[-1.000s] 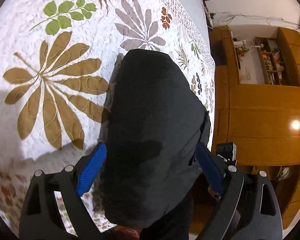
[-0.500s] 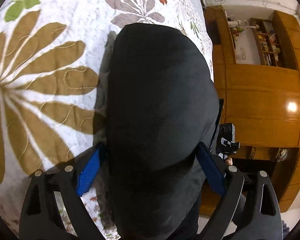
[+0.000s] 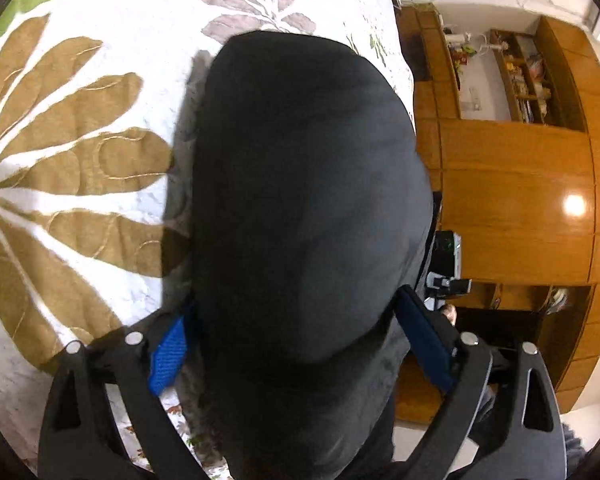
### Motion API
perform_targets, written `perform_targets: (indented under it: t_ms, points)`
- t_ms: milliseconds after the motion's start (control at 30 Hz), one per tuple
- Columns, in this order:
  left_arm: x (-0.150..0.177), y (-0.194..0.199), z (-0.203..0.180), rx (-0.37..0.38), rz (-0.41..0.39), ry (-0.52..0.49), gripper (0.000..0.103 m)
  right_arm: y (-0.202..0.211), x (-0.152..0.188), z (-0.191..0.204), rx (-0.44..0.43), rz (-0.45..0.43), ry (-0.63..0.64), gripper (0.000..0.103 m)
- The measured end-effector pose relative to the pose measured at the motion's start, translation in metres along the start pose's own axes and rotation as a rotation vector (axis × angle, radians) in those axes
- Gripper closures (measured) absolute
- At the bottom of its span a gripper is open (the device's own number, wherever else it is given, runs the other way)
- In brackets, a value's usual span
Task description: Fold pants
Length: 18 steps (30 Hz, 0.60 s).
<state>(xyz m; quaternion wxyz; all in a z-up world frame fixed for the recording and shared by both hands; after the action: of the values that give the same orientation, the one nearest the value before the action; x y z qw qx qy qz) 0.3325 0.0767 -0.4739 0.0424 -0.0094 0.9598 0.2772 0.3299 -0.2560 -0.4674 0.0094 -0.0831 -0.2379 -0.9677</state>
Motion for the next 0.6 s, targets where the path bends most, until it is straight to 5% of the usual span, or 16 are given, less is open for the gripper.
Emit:
perform_targets:
  t_ms: [233,433,600]
  points:
    - [-0.006,-0.010,-0.007,-0.052,-0.005,-0.022,0.007,-0.018,-0.003,0.012,0.055,0.001,0.037,0.003]
    - [-0.004,0.002,-0.006,-0.077,-0.039,-0.015,0.044,-0.009,0.005,0.012,0.024,-0.020,0.035,0.046]
    - [0.000,0.008,-0.012,-0.062,-0.061,-0.021,0.066,-0.003,0.010,0.026,0.015,-0.045,0.054,0.058]
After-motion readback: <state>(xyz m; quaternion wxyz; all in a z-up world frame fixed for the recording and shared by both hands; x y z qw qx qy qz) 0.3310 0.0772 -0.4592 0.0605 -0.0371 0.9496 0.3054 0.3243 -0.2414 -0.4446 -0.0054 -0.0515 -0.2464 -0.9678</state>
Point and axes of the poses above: each gripper's, at about its wrist camera, not at the fingertips, and y roughly against the way its jaws point, z to its left, x to its underside, the point moved 6 cm from there along -y, roughly the way its jaws point, and after that the axes turned 7 degrees about -y, right-handed, at the moved point
